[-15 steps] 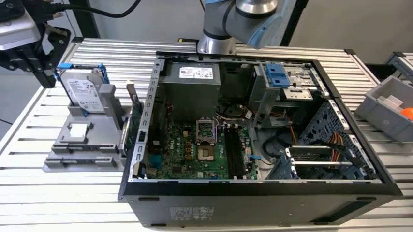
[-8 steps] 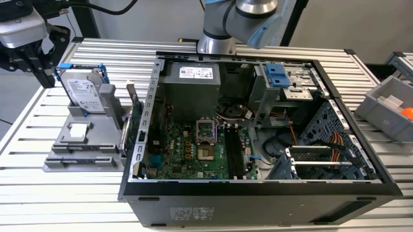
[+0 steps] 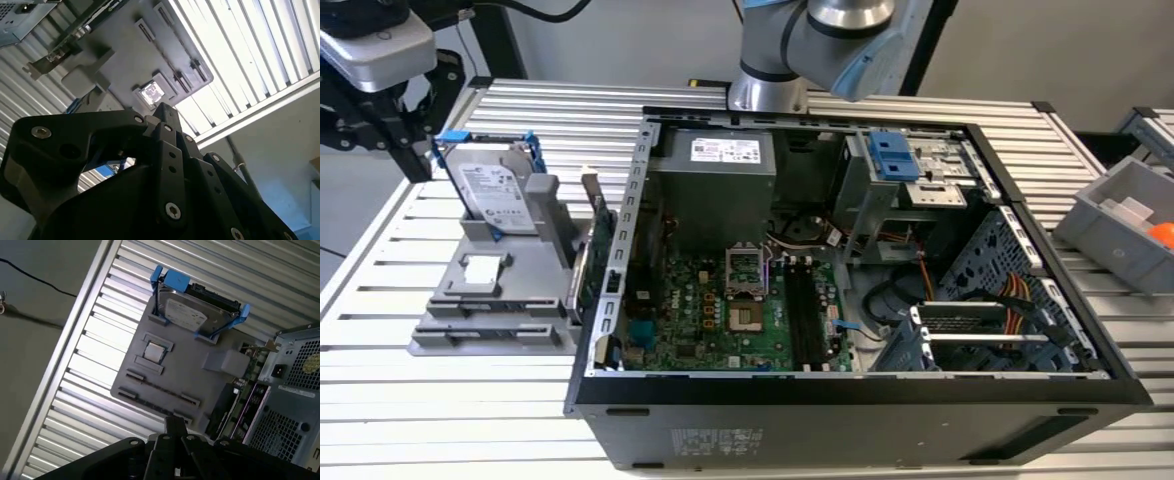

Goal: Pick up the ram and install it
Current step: 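Pick up the ram and move it above insertion slot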

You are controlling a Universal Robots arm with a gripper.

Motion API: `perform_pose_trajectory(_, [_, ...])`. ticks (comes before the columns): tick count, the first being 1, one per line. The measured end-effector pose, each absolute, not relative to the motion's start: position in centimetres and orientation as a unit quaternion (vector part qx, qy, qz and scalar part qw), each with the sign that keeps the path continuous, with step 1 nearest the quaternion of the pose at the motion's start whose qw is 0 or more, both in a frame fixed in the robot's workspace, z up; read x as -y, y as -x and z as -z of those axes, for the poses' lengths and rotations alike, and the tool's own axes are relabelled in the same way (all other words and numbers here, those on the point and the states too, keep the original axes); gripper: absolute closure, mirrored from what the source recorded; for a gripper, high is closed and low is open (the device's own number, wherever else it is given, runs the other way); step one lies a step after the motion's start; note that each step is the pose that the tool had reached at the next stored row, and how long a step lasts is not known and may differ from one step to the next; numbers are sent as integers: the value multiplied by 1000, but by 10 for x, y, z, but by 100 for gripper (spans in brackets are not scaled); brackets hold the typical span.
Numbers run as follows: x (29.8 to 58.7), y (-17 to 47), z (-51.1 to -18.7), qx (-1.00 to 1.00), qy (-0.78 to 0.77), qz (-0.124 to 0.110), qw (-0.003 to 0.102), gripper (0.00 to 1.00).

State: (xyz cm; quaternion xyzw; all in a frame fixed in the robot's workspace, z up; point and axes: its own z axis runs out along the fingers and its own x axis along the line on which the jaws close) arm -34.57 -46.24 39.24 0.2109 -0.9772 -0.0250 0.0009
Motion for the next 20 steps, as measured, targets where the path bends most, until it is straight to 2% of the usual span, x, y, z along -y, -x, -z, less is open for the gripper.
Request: perform_pose_trajectory(20, [462,346,-392,942,-334,25,4,100])
